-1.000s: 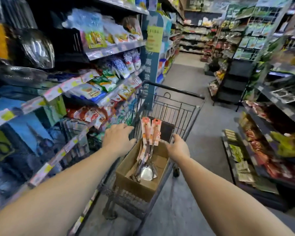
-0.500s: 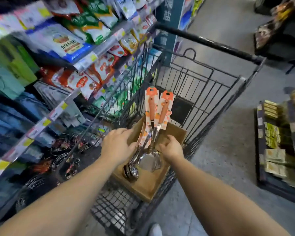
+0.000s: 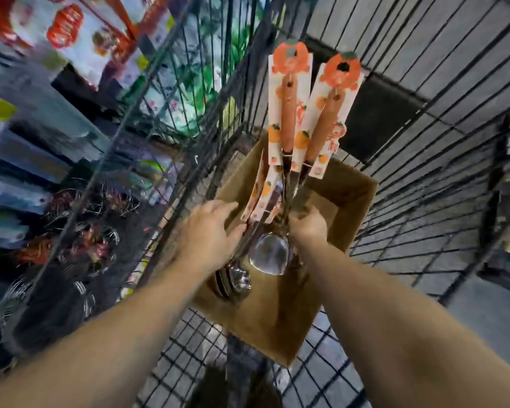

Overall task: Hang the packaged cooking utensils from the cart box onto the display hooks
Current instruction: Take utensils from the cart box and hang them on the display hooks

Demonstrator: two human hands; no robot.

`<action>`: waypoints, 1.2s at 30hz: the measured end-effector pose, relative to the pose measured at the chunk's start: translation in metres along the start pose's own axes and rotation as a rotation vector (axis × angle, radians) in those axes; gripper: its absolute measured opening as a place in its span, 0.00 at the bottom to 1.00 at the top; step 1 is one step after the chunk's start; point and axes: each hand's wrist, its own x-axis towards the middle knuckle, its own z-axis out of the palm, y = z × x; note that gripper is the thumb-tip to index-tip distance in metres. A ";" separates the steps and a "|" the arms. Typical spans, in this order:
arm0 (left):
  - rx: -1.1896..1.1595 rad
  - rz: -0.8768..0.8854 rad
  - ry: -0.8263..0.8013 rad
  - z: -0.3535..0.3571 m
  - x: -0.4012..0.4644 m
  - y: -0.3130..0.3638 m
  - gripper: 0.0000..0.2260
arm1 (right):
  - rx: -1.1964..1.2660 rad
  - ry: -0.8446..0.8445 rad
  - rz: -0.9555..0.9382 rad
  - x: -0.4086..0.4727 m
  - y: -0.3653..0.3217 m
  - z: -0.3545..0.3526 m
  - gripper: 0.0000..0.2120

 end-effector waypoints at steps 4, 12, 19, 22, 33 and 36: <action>-0.029 0.002 -0.007 0.016 0.012 -0.001 0.20 | 0.103 0.008 -0.044 0.022 -0.005 0.008 0.20; -0.052 0.025 -0.022 0.026 0.018 0.018 0.20 | -0.027 -0.022 -0.155 0.018 -0.016 -0.013 0.06; -0.160 -0.028 -0.076 0.025 0.009 0.044 0.21 | 0.077 -0.203 -0.221 -0.022 -0.036 -0.033 0.03; -0.286 -0.069 -0.116 0.025 0.004 0.054 0.14 | 0.110 -0.276 -0.295 -0.035 -0.044 -0.038 0.03; -0.146 -0.100 0.018 0.013 -0.002 0.016 0.07 | -0.059 -0.056 -0.101 0.003 -0.022 -0.033 0.19; -0.168 -0.110 0.040 0.010 0.003 0.000 0.07 | -0.156 -0.165 -0.032 0.021 -0.011 -0.014 0.25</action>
